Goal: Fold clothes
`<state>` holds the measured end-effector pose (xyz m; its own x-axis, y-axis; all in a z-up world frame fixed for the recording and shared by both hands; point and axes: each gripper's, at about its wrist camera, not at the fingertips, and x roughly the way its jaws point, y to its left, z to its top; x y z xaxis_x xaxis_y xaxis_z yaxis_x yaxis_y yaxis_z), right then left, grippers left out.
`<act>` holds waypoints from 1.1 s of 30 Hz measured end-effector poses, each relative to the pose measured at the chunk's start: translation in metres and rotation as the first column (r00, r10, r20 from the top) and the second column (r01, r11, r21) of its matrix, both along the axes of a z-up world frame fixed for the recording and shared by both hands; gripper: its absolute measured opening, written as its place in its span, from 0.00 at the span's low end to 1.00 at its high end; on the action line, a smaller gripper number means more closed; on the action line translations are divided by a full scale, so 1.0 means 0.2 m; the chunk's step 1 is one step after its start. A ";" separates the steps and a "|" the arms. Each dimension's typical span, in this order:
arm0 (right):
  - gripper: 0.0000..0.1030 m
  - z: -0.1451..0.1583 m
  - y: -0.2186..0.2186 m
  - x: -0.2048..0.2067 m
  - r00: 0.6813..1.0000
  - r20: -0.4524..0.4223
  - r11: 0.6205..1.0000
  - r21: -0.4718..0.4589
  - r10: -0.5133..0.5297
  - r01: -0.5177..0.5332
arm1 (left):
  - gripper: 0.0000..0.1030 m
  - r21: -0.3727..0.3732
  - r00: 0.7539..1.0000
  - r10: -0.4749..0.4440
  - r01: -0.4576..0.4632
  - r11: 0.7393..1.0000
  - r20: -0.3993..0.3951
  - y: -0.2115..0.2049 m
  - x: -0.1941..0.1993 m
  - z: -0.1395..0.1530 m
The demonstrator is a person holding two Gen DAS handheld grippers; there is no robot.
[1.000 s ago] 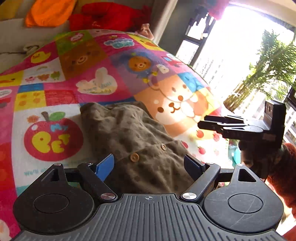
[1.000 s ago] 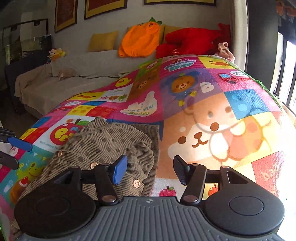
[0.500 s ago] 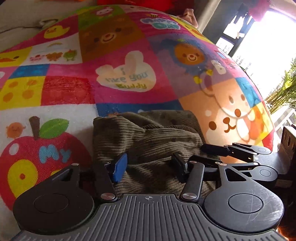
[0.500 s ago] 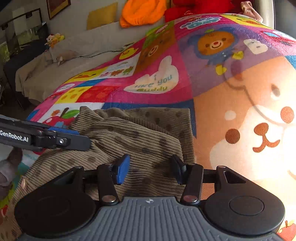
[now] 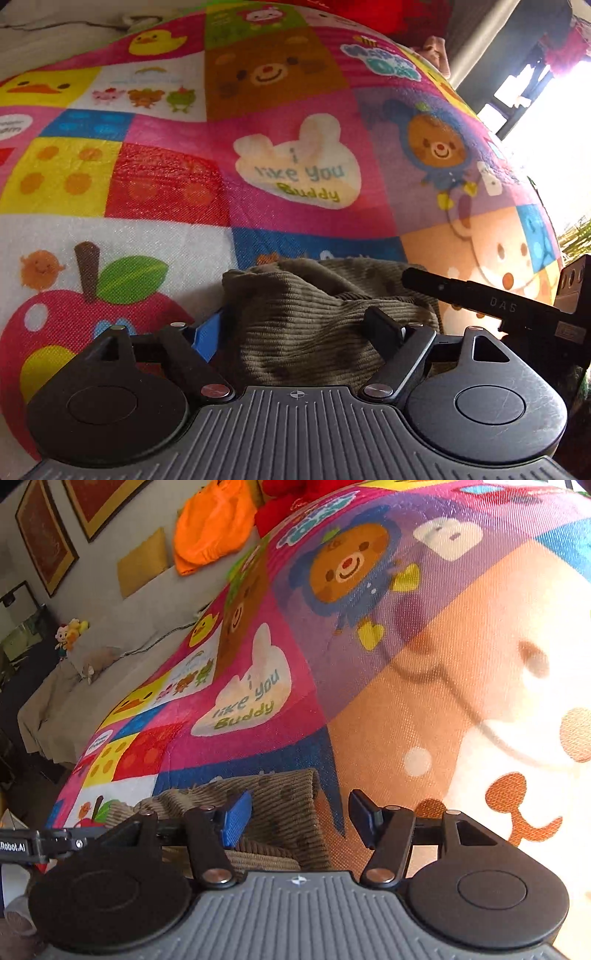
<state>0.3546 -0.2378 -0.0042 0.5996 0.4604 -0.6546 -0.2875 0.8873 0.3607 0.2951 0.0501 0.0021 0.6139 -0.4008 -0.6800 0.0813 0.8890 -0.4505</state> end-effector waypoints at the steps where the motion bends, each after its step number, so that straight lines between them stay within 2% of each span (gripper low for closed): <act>1: 0.58 -0.01 0.02 0.01 1.000 -0.004 1.000 0.022 0.008 -0.008 | 0.81 0.006 1.000 0.007 -0.007 1.000 0.013 -0.01 0.00 0.00; 2: 0.56 -0.02 0.04 0.03 1.000 -0.007 0.999 0.044 0.018 -0.018 | 0.80 0.015 1.000 0.010 -0.011 1.000 0.027 -0.02 0.01 0.00; 3: 0.47 -0.02 0.06 0.03 0.999 -0.009 0.998 0.049 0.043 -0.042 | 0.72 0.037 0.999 0.014 -0.015 0.999 0.039 -0.03 0.02 0.00; 4: 0.41 -0.02 0.09 0.03 0.998 -0.013 0.997 0.040 0.064 -0.063 | 0.53 0.059 0.999 0.017 -0.020 0.998 0.050 -0.04 0.03 0.00; 5: 0.25 -0.02 0.12 0.03 0.996 -0.017 0.996 0.032 0.083 -0.083 | 0.47 0.076 0.998 0.019 -0.023 0.997 0.061 -0.04 0.03 0.00; 6: 0.18 -0.01 0.13 0.02 0.996 -0.015 0.996 0.023 0.090 -0.090 | 0.29 0.054 0.998 0.011 -0.014 0.998 0.062 -0.03 0.03 0.00; 7: 0.17 0.01 0.13 -0.01 0.996 -0.001 0.996 0.019 0.091 -0.091 | 0.21 0.032 0.998 0.003 -0.005 0.999 0.064 -0.02 0.02 0.01; 9: 0.15 0.10 0.10 -0.09 0.995 0.040 0.995 0.034 0.094 -0.095 | 0.19 0.013 0.995 -0.005 0.004 1.000 0.098 -0.01 -0.04 0.08; 13: 0.14 0.35 -0.02 -0.33 0.985 0.144 0.988 0.100 0.100 -0.115 | 0.18 -0.049 0.971 -0.050 0.064 0.997 0.233 0.01 -0.30 0.33; 17: 0.14 0.56 -0.16 -0.71 0.964 0.237 0.976 0.151 0.116 -0.155 | 0.18 -0.123 0.934 -0.107 0.158 0.980 0.341 0.03 -0.63 0.52; 20: 0.14 0.63 -0.24 -1.00 0.951 0.282 0.970 0.164 0.127 -0.178 | 0.17 -0.121 0.910 -0.162 0.223 0.967 0.381 0.02 -0.91 0.58; 26: 0.14 0.58 -0.34 -1.51 0.936 0.315 0.975 0.104 0.157 -0.198 | 0.17 -0.076 0.868 -0.280 0.339 0.938 0.409 -0.01 -1.37 0.53; 29: 0.14 0.50 -0.36 -1.73 0.934 0.310 0.981 0.025 0.177 -0.194 | 0.19 -0.053 0.848 -0.371 0.420 0.906 0.378 -0.01 -1.55 0.40; 32: 0.14 0.37 -0.35 -1.87 0.940 0.267 0.977 -0.055 0.214 -0.207 | 0.29 0.020 0.806 -0.462 0.490 0.872 0.370 -0.01 -1.69 0.31; 33: 0.14 0.32 -0.34 -1.91 0.940 0.253 0.973 -0.085 0.228 -0.213 | 0.35 0.047 0.791 -0.476 0.498 0.866 0.385 0.01 -1.73 0.31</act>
